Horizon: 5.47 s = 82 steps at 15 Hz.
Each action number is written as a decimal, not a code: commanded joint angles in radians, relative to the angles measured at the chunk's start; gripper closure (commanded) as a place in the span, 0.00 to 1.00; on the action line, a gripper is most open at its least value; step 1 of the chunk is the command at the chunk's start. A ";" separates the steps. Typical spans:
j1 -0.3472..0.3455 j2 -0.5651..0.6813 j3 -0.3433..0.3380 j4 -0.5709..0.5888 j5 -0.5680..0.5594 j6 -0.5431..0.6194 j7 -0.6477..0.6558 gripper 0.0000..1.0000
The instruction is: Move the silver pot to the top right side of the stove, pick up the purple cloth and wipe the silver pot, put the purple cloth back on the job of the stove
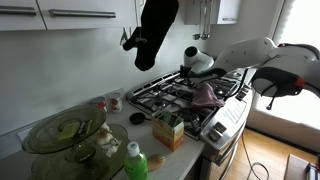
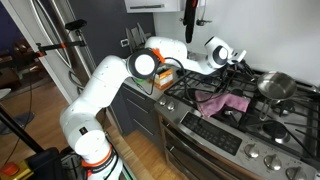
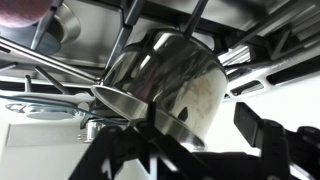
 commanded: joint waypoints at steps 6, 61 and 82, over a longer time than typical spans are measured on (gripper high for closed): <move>-0.068 -0.071 0.062 -0.072 0.007 0.113 -0.208 0.00; -0.391 0.052 0.398 0.115 0.105 0.180 -0.778 0.52; -0.375 -0.320 0.563 -0.235 0.282 -0.190 -0.716 0.00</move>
